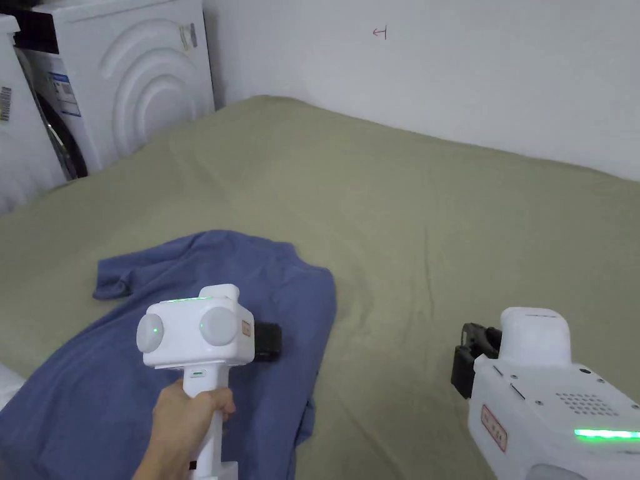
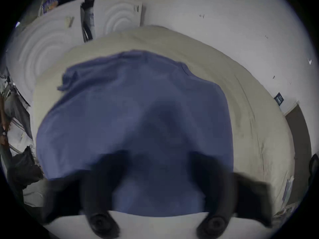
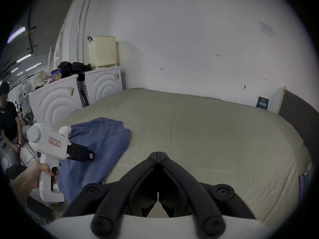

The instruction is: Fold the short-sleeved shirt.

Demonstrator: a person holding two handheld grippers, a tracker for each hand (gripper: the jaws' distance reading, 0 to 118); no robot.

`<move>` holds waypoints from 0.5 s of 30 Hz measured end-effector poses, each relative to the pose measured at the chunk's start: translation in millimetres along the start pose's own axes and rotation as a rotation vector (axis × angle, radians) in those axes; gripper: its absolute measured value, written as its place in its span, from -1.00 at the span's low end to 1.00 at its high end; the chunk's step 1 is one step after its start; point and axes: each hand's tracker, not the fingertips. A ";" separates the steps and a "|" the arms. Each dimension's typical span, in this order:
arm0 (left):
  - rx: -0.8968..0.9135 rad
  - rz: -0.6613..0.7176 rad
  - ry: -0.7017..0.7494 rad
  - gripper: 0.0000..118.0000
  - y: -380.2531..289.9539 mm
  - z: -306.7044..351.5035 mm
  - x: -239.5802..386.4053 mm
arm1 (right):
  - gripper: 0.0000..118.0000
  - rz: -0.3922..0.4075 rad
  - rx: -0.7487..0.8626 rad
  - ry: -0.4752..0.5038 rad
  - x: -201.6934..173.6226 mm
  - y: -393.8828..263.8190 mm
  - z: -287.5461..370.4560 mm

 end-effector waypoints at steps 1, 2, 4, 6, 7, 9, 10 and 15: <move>0.029 0.002 0.007 0.76 -0.1 2.6 3.7 | -1.00 -0.001 -0.004 -0.007 2.6 -1.0 -2.0; 0.044 0.000 0.006 0.76 1.3 3.2 7.5 | -1.00 -0.005 -0.009 -0.015 4.3 -2.0 -3.2; 0.049 -0.004 -0.014 0.76 6.8 2.4 13.0 | -1.00 -0.019 -0.017 -0.015 8.6 -4.2 -6.5; 0.029 -0.022 -0.038 0.76 8.9 -6.9 22.0 | -1.00 -0.028 -0.027 -0.019 9.5 -6.4 -8.8; -0.003 -0.035 -0.037 0.76 8.5 -14.8 27.4 | -1.00 -0.030 -0.033 -0.019 10.2 -8.1 -9.7; -0.075 -0.079 -0.008 0.74 4.9 -27.5 38.1 | -1.00 -0.028 -0.046 -0.020 11.0 -11.6 -10.8; -0.065 -0.149 0.079 0.69 0.7 -31.5 45.7 | -1.00 -0.025 -0.052 -0.020 11.3 -13.1 -11.6; -0.047 -0.119 0.105 0.17 -0.2 -21.0 54.0 | -1.00 -0.047 -0.072 -0.021 17.8 -18.8 -14.4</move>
